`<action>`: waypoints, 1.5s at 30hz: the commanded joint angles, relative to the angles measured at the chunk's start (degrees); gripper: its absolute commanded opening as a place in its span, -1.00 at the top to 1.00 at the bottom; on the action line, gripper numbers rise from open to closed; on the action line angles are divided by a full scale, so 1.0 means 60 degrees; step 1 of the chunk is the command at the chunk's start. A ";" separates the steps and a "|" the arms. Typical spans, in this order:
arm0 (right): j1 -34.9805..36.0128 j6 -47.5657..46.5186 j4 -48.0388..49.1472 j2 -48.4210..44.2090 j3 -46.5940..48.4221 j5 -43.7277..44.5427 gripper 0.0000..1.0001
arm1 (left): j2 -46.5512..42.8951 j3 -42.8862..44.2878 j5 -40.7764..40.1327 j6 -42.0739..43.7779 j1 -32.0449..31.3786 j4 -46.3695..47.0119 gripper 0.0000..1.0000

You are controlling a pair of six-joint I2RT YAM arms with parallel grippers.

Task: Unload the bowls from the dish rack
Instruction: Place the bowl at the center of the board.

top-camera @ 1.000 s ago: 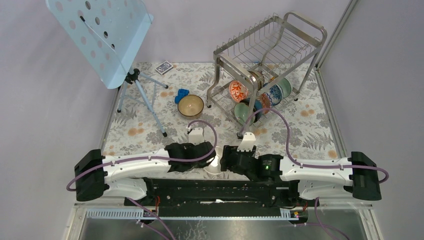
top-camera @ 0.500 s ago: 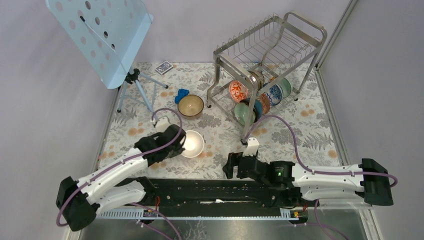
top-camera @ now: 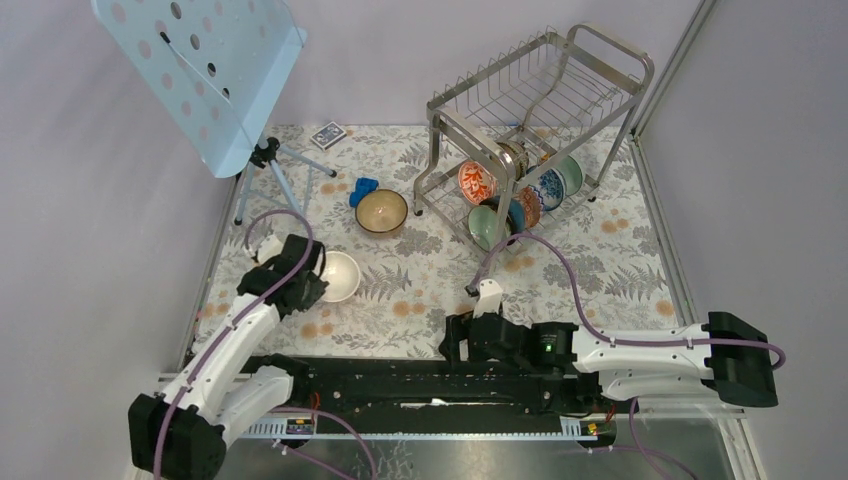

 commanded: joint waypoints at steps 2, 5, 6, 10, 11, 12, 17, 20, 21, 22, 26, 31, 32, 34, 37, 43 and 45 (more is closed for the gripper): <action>0.0028 -0.0325 0.0261 -0.0197 -0.0250 -0.0178 -0.78 | -0.0535 0.0163 -0.0218 -0.0178 0.1504 -0.0177 1.00; 0.0028 -0.0315 0.0339 -0.0470 -0.0531 -0.0226 -0.78 | -0.0601 0.0300 -0.0360 -0.0182 0.2436 -0.0346 1.00; 0.0023 -0.0314 0.0340 -0.0549 -0.0584 -0.0244 -0.78 | -0.0630 0.0309 -0.0412 -0.0187 0.2735 -0.0343 1.00; 0.0030 -0.0298 0.0311 -0.0814 -0.0809 -0.0361 -0.78 | -0.0650 0.0225 -0.0323 -0.0096 0.4058 -0.0008 1.00; 0.0029 -0.0301 0.0290 -0.0886 -0.0851 -0.0389 -0.77 | -0.0625 0.0121 -0.0213 -0.0114 0.4331 0.0190 1.00; 0.0030 -0.0310 0.0233 -0.0930 -0.0873 -0.0410 -0.77 | -0.0584 0.0005 -0.0042 -0.0151 0.4643 0.0405 1.00; 0.0027 -0.0400 -0.0123 -0.1119 -0.0807 -0.0525 -0.76 | -0.0050 -0.0537 0.0760 -0.0616 0.5745 0.1781 1.00; 0.0030 -0.0353 -0.0275 -0.1213 -0.0832 -0.0574 -0.75 | 0.0378 -0.0692 0.0849 -0.1007 0.5897 0.2419 1.00; 0.0034 -0.0326 -0.0308 -0.1240 -0.0841 -0.0572 -0.75 | 0.0530 -0.0714 0.0884 -0.1135 0.5932 0.2582 1.00; 0.0031 -0.0292 -0.0329 -0.1269 -0.0872 -0.0564 -0.75 | 0.0663 -0.0726 0.0912 -0.1270 0.5955 0.2707 1.00; 0.0030 -0.0116 -0.0320 -0.1426 -0.0999 -0.0465 -0.74 | 0.1184 -0.0785 0.1056 -0.1666 0.6011 0.3292 1.00; 0.0025 -0.0046 -0.0460 -0.1390 -0.0943 -0.0283 -0.73 | 0.1724 -0.0665 0.1201 -0.1683 0.6194 0.3628 1.00; 0.0030 -0.0070 -0.0489 -0.1354 -0.0916 -0.0263 -0.73 | 0.1819 -0.0666 0.1215 -0.1668 0.6262 0.3660 1.00; 0.0030 -0.0093 -0.0532 -0.1260 -0.0819 -0.0239 -0.73 | 0.1976 -0.0686 0.1265 -0.1621 0.6382 0.3761 1.00; 0.0029 -0.0109 -0.0583 -0.1085 -0.0707 -0.0201 -0.73 | 0.2154 -0.0771 0.1432 -0.1515 0.6692 0.3956 1.00; 0.0030 -0.0123 -0.0646 -0.0774 -0.0496 -0.0102 -0.74 | 0.2466 -0.0749 0.1596 -0.1307 0.6876 0.4118 0.79; 0.0034 -0.0159 -0.0699 -0.0658 -0.0375 -0.0068 -0.74 | 0.2505 -0.0751 0.1625 -0.1241 0.6922 0.4141 0.67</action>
